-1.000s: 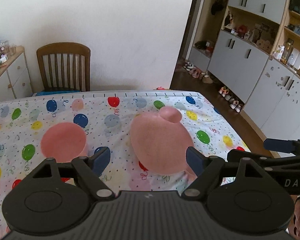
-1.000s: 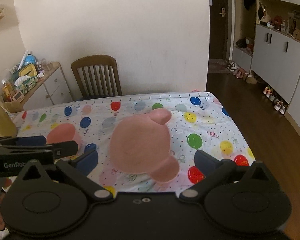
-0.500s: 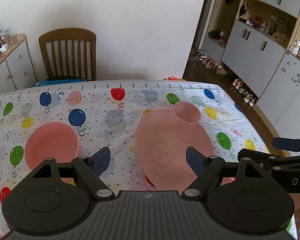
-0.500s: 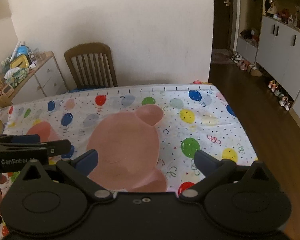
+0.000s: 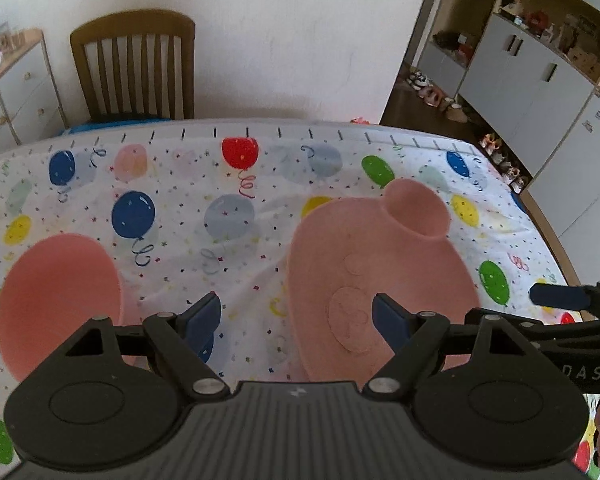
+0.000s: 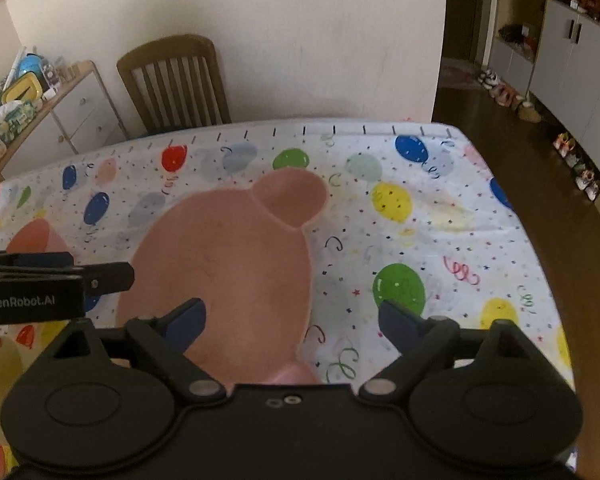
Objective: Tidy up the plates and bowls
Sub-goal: 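Lower both grippers over the rim of the pink bear-shaped plate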
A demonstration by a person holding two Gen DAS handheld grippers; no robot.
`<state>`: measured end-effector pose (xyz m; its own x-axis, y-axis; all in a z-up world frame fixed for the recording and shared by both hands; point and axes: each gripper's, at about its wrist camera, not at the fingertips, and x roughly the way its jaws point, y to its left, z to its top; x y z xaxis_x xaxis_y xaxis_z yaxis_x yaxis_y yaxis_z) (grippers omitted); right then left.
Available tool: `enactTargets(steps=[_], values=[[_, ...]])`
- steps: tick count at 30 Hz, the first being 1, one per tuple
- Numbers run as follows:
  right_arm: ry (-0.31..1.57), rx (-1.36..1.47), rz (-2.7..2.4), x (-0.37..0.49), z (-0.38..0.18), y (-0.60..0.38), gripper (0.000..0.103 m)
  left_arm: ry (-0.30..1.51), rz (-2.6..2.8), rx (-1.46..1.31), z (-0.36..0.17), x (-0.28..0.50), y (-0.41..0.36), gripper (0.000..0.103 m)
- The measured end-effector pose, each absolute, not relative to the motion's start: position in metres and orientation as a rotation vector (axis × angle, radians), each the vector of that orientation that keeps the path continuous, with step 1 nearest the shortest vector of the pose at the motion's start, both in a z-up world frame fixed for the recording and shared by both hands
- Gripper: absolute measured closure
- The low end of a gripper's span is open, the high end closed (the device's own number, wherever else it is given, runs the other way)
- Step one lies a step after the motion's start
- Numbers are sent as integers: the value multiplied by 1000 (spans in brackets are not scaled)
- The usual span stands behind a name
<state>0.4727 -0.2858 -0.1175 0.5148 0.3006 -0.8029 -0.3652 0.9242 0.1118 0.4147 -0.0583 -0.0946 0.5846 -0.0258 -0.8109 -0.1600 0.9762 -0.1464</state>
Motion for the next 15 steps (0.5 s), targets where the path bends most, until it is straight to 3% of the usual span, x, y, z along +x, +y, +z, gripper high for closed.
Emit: enactTargets(steps=[6, 11, 12, 15], values=[[977, -72, 400, 490, -131, -280, 29, 963, 89, -207, -109, 427, -56, 20], [1002, -53, 409, 501, -139, -281, 53, 965, 84, -221, -116, 430, -56, 21], [1005, -51, 412, 502, -140, -281, 54, 963, 82, -222, -116, 430, -56, 21], [1004, -48, 425, 504, -140, -280, 61, 961, 70, -239, -118, 431, -57, 42]])
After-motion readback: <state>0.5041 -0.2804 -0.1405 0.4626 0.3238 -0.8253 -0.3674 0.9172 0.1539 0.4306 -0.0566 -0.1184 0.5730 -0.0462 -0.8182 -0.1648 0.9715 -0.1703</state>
